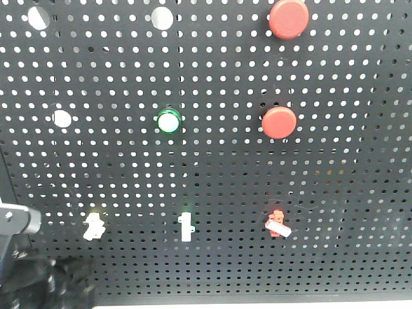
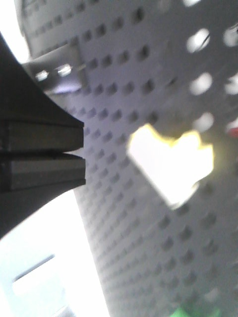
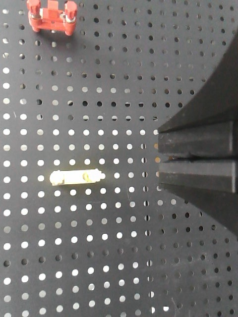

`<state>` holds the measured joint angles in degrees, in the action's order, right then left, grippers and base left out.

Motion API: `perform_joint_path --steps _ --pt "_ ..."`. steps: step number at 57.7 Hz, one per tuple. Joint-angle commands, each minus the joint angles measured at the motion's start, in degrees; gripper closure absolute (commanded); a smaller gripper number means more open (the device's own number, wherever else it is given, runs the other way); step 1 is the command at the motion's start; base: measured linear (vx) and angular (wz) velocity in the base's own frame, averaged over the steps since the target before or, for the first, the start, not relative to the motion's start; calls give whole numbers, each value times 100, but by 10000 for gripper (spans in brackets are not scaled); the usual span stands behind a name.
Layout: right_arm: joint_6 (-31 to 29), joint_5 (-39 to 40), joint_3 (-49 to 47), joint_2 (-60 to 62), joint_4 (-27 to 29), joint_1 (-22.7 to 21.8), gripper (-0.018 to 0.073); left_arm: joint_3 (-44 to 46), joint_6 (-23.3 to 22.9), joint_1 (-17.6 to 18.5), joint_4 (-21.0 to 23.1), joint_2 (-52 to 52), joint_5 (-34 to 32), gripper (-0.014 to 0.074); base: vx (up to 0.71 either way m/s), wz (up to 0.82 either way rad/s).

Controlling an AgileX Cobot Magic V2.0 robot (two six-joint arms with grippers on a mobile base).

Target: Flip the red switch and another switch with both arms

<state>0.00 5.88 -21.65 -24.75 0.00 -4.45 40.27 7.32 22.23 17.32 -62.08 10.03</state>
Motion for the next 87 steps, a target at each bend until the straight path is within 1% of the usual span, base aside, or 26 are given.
perform_joint_path --steps 1,7,10,16,22,27,32,38,45,50,53,57,62,73,79,87 --pt "204 585 -179 -65 0 -25 566 173 -38 31 42 606 -438 594 0 0" --pt "350 578 -179 -65 -144 -20 566 173 -25 31 42 1132 -508 594 0 0" --pt "393 509 -179 -65 -370 4 566 173 -12 31 29 1343 -518 594 0 0" --pt "655 537 -179 -107 -856 300 566 173 28 31 -11 1739 -518 594 0 0" --pt "887 740 -179 -334 -1442 905 566 173 28 31 -22 1964 -518 594 0 0" --pt "995 930 -193 -686 -1678 1509 566 173 28 31 -16 2045 -505 594 0 0" --pt "1007 1323 -193 -1129 -1712 2064 566 173 28 31 -16 2033 -475 594 0 0" --pt "988 1827 -313 -1828 -1712 2609 566 173 28 31 -9 2033 -454 594 0 0" --pt "769 1941 -804 -2610 -1706 3010 566 173 28 31 -9 2033 -434 594 0 0" --pt "755 1942 -1253 -3138 -1588 3112 566 173 28 31 -9 2033 -431 594 0 0" --pt "890 1950 -1463 -3411 -1476 3112 566 173 28 31 -9 2033 -431 594 0 0" --pt "1063 2063 -1663 -3723 -1477 3112 566 173 28 31 -9 2033 -431 594 0 0" --pt "1142 2169 -1799 -4020 -1476 3112 566 173 28 31 -9 2033 -424 594 0 0" --pt "1239 2037 -1990 -4627 -1556 3112 566 173 28 31 -9 2033 -420 594 0 0" --pt "1434 1669 -1974 -4749 -1503 3112 566 173 28 31 -9 2033 -420 594 0 0" --pt "1568 829 -1974 -4722 -1518 3112 566 173 28 31 -9 2033 -428 594 0 0"
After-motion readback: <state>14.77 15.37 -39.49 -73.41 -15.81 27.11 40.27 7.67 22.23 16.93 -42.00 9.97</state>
